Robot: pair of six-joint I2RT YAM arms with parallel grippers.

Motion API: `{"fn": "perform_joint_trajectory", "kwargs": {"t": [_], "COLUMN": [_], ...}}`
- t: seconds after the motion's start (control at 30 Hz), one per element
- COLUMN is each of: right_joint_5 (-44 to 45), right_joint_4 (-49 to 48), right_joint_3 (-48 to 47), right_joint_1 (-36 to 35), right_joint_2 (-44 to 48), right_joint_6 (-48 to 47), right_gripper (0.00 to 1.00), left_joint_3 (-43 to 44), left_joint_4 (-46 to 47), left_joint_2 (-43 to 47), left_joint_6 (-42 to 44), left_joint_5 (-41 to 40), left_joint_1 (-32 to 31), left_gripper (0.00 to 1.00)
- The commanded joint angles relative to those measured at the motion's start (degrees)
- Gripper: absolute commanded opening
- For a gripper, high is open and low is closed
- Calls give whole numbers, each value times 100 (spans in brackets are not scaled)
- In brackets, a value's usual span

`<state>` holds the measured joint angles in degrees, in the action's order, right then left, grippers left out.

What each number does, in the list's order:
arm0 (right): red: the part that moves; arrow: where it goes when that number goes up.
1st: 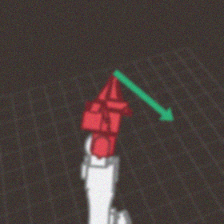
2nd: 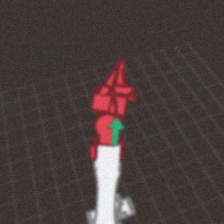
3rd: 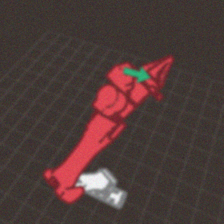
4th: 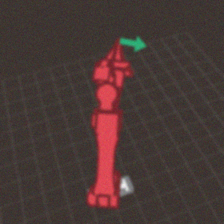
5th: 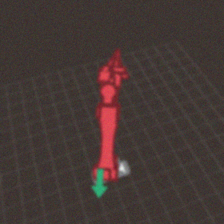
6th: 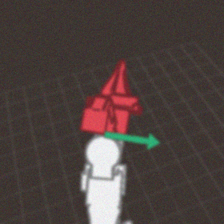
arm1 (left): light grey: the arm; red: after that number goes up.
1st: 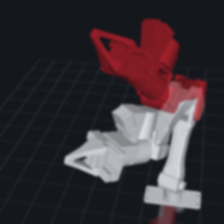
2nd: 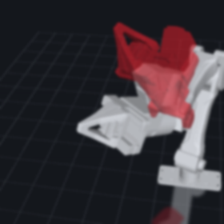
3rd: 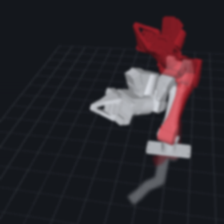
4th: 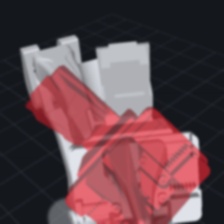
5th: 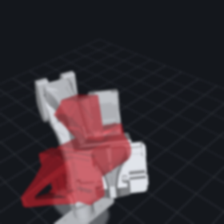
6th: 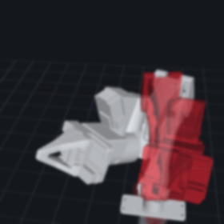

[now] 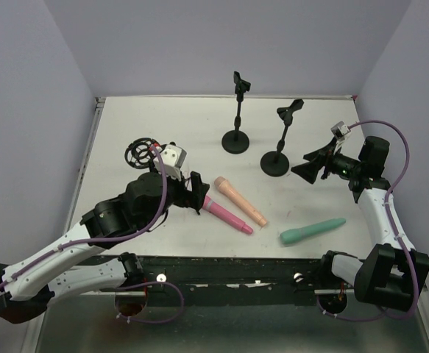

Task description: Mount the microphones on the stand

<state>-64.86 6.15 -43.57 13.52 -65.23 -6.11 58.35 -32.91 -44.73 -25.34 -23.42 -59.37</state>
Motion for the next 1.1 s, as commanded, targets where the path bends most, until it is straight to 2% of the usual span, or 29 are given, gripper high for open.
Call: {"fn": "perform_joint_trajectory", "kwargs": {"t": [0.0,0.43,0.77,1.07], "right_joint_5": [-167,-194,-220,-238], "right_joint_4": [79,70,70,132], "right_joint_3": [-143,-143,-143,-160], "right_joint_1": [37,37,37,46], "right_joint_2": [11,11,-7,-33], "right_joint_6": [-92,-101,-101,-136], "right_gripper": [100,100,100,100], "left_joint_3": [-200,-842,-966,-1036], "left_joint_4": [522,1102,1831,2218], "left_joint_2": [-97,-308,-774,-1038], "left_joint_6": [12,20,398,539], "left_joint_5": [-883,-734,-778,-787], "left_joint_1": [-13,795,1402,1464], "left_gripper": [98,96,85,76]}}
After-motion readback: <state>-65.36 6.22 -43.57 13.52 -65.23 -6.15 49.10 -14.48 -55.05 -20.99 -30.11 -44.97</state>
